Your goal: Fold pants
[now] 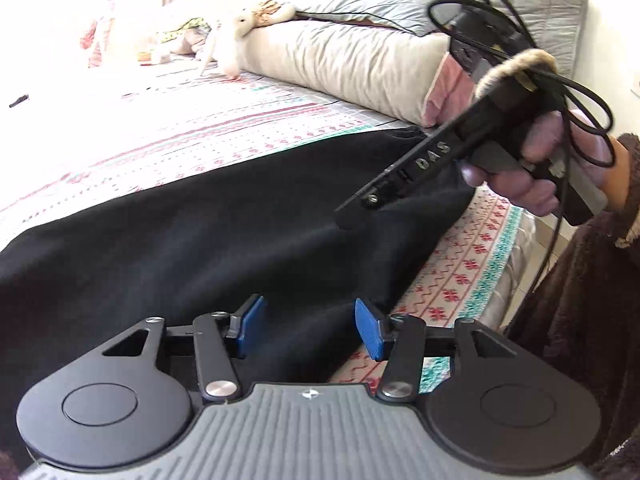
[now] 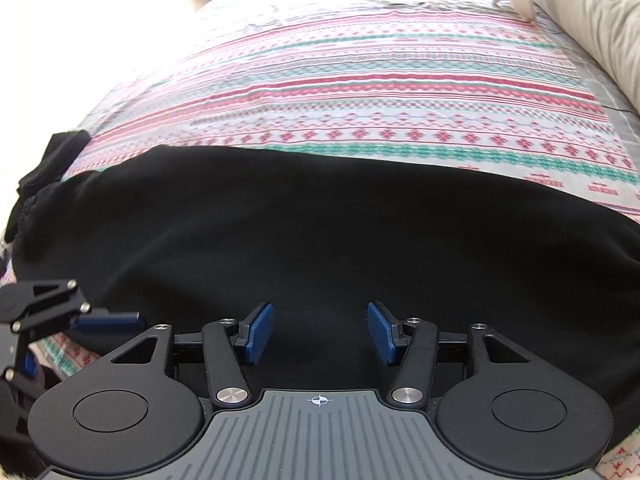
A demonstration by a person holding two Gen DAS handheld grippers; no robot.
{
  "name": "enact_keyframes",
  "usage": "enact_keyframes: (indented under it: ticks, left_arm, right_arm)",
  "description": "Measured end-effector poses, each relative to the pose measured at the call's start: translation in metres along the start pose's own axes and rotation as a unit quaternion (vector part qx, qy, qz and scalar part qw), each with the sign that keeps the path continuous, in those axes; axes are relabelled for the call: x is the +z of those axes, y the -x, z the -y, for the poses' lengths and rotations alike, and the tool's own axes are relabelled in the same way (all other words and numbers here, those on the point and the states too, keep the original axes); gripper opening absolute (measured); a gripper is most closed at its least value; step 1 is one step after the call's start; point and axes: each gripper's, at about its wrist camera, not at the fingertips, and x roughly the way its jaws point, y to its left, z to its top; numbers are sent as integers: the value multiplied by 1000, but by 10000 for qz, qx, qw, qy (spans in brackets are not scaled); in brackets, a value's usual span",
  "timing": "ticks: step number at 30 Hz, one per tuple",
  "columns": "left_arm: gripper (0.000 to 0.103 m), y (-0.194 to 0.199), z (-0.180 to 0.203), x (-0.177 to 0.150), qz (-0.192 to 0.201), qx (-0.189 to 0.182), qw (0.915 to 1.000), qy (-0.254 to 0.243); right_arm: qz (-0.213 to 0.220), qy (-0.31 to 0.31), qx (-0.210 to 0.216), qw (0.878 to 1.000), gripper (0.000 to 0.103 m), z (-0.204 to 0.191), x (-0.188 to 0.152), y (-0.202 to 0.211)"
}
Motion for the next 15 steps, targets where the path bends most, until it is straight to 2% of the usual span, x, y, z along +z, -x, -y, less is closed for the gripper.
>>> enact_keyframes:
  ticks: [2,4,8,11,15]
  left_arm:
    - [67,-2,-13,-8,-158,34,9997,156]
    - [66,-5,-19,-17,-449,-105,9987,233]
    - [65,6,-15,-31,-499,-268,9984,-44]
    - [65,19,-19,-39,-488,-381,9980,-93]
    - [67,35,-34,-43,-342,-525,9974,349]
  right_arm:
    - [-98,256,56,9996,52,-12,-3,-9]
    - [-222,557,-52,9982,52,-22,-9,-18]
    - [-245,1526,-396,9872,53,-40,-34,-16]
    - [-364,1660,-466,9843,55,-42,-42,-7]
    - [-410,1598,-276,9859,55,-42,-33,-3]
